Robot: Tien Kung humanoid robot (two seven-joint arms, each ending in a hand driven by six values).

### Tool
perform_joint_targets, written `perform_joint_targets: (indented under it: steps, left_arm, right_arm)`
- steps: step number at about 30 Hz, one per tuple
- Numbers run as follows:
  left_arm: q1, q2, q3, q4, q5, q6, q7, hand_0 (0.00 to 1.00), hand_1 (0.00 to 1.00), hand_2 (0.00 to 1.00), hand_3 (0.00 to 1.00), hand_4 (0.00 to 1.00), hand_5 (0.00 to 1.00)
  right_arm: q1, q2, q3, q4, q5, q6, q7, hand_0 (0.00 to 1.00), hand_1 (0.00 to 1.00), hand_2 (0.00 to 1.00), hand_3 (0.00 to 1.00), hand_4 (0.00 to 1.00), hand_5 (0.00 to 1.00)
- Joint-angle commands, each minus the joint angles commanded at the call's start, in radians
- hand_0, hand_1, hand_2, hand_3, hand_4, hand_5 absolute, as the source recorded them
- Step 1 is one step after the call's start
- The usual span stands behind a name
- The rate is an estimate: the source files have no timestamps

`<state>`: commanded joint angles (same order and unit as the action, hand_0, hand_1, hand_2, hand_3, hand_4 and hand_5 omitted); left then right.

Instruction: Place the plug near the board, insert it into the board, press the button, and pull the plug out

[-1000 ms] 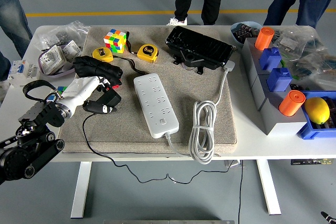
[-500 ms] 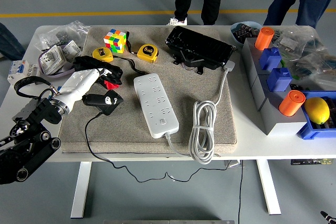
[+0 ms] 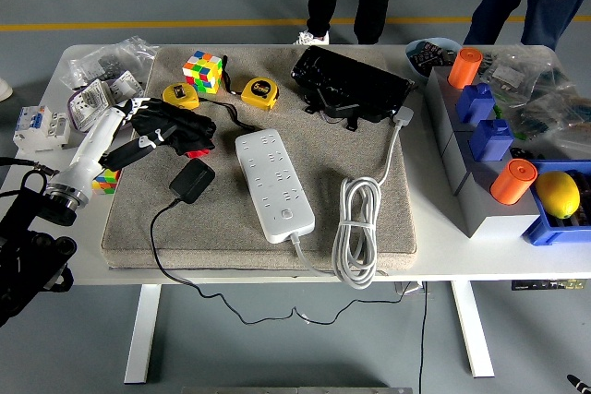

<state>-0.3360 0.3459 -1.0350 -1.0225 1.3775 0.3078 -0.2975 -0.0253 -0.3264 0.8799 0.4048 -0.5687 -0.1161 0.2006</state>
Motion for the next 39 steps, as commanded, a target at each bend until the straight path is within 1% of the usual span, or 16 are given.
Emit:
perform_joint_targets:
  steps: [3, 4, 7, 9, 10, 11, 16, 25, 31, 39]
  left_arm:
    - [0.004, -0.01, 0.01, 0.02, -0.087, 0.012, -0.022, 0.744, 0.773, 0.781, 0.789, 0.7, 0.713]
    - [0.003, -0.015, 0.013, 0.027, -0.104, 0.016, -0.028, 0.74, 0.763, 0.764, 0.765, 0.725, 0.643]
    - [0.0, -0.029, 0.014, 0.047, -0.13, 0.027, -0.044, 0.74, 0.763, 0.764, 0.765, 0.725, 0.643]
    - [0.001, -0.044, 0.006, 0.063, -0.157, 0.03, -0.053, 0.74, 0.763, 0.764, 0.765, 0.725, 0.643]
    - [0.002, -0.049, 0.003, 0.068, -0.169, 0.032, -0.056, 0.732, 0.756, 0.757, 0.75, 0.742, 0.613]
    - [0.001, -0.056, -0.002, 0.073, -0.178, 0.034, -0.059, 0.732, 0.756, 0.757, 0.75, 0.742, 0.613]
    - [-0.002, -0.074, -0.016, 0.083, -0.185, 0.038, -0.066, 0.73, 0.75, 0.753, 0.742, 0.75, 0.61]
    - [0.007, -0.09, -0.031, 0.111, -0.264, 0.032, -0.071, 0.729, 0.749, 0.753, 0.742, 0.756, 0.614]
    - [0.015, -0.102, -0.042, 0.119, -0.28, 0.028, -0.069, 0.727, 0.748, 0.751, 0.746, 0.76, 0.623]
    - [0.003, -0.103, -0.05, 0.111, -0.279, 0.024, -0.066, 0.726, 0.744, 0.749, 0.744, 0.759, 0.622]
  right_arm:
    - [0.0, -0.002, -0.005, -0.001, 0.002, -0.001, 0.0, 0.603, 0.619, 0.619, 0.549, 0.987, 0.396]
    - [0.001, -0.002, -0.007, -0.001, 0.002, -0.003, -0.002, 0.604, 0.619, 0.619, 0.549, 0.985, 0.397]
    - [0.0, -0.004, -0.011, 0.002, 0.002, -0.004, -0.005, 0.604, 0.619, 0.619, 0.549, 0.985, 0.397]
    - [-0.001, -0.004, -0.014, 0.001, 0.003, -0.004, -0.006, 0.604, 0.619, 0.619, 0.549, 0.985, 0.397]
    - [-0.002, -0.004, -0.015, 0.0, 0.004, -0.004, -0.006, 0.604, 0.619, 0.619, 0.549, 0.984, 0.399]
    - [-0.002, -0.004, -0.015, 0.0, 0.005, -0.005, -0.007, 0.604, 0.619, 0.619, 0.549, 0.984, 0.399]
    - [-0.003, -0.002, -0.015, -0.003, 0.009, -0.009, -0.008, 0.606, 0.619, 0.619, 0.549, 0.983, 0.401]
    - [-0.011, 0.004, -0.012, -0.005, 0.008, -0.021, -0.014, 0.605, 0.619, 0.618, 0.548, 0.981, 0.401]
    - [-0.016, 0.006, -0.013, -0.007, 0.011, -0.022, -0.013, 0.607, 0.619, 0.617, 0.549, 0.981, 0.401]
    - [-0.007, 0.008, -0.006, -0.005, 0.01, -0.022, -0.014, 0.605, 0.619, 0.617, 0.548, 0.978, 0.404]
